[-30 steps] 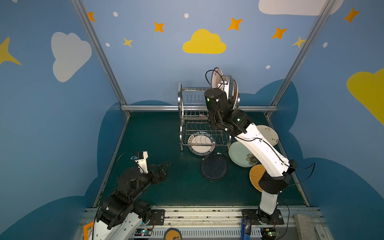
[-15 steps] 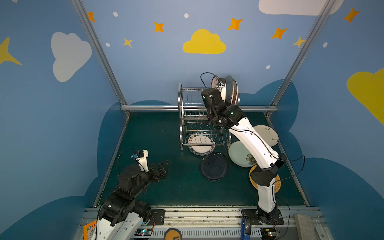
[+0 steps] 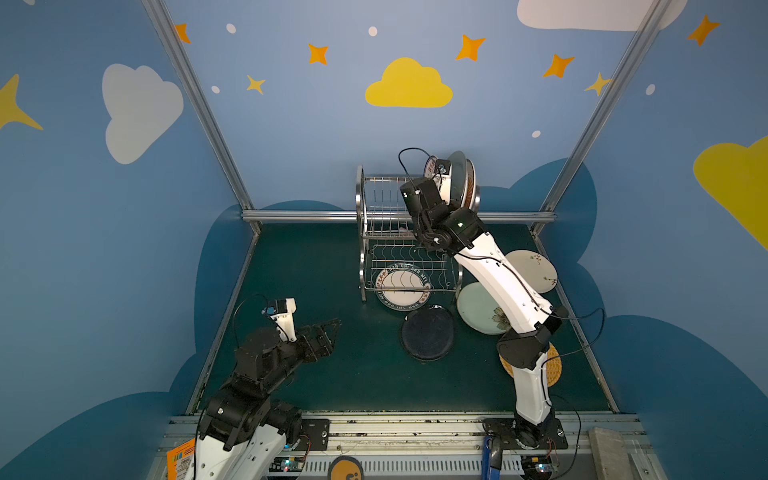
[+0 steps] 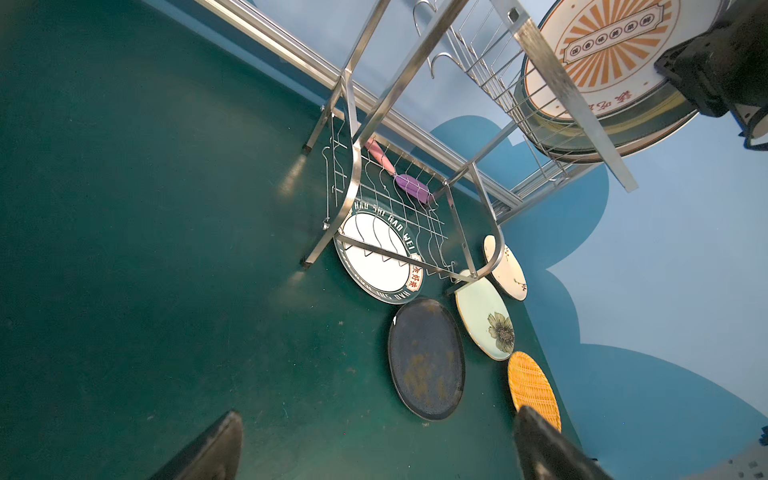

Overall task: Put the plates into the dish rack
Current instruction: 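Lower the sunburst plate into the top-tier slot beside the pale green plate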

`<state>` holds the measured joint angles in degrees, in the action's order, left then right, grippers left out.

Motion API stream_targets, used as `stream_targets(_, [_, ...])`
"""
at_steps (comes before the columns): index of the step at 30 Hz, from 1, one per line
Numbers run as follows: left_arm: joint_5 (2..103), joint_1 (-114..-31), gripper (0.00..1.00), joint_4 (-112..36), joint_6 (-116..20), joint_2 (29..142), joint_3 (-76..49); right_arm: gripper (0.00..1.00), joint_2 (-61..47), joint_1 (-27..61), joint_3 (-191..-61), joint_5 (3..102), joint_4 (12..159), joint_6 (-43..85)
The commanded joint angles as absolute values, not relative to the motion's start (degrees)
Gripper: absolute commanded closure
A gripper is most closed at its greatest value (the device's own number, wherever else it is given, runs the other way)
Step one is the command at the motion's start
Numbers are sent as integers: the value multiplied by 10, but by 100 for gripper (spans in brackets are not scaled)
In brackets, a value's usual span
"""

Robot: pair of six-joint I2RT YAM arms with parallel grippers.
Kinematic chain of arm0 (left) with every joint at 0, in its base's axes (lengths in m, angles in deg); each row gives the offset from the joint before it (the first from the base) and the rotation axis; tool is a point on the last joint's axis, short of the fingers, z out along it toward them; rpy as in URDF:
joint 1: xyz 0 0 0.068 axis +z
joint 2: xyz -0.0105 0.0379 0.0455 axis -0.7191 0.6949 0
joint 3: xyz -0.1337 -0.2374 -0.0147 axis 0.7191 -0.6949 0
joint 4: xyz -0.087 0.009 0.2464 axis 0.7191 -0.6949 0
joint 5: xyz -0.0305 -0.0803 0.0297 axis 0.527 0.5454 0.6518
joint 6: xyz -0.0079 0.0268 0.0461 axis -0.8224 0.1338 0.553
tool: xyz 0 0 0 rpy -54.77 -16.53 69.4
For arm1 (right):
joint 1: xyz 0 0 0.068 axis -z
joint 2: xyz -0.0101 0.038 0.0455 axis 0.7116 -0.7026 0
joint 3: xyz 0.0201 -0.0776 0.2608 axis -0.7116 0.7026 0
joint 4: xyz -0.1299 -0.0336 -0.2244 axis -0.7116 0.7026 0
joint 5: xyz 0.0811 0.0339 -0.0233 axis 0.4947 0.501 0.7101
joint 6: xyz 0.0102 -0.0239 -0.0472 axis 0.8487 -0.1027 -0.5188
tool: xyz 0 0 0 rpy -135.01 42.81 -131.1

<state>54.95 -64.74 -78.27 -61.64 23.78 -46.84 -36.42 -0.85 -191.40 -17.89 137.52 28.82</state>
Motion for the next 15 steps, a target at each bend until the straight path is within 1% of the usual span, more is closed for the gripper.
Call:
stream_targets(1, [565, -645, 0, -772, -604, 240, -475, 100, -373, -7, -1933, -196, 1377, 306])
stream_targets(15, [571, -642, 0, -770, -605, 239, -476, 100, -386, -2, -1939, -184, 1398, 323])
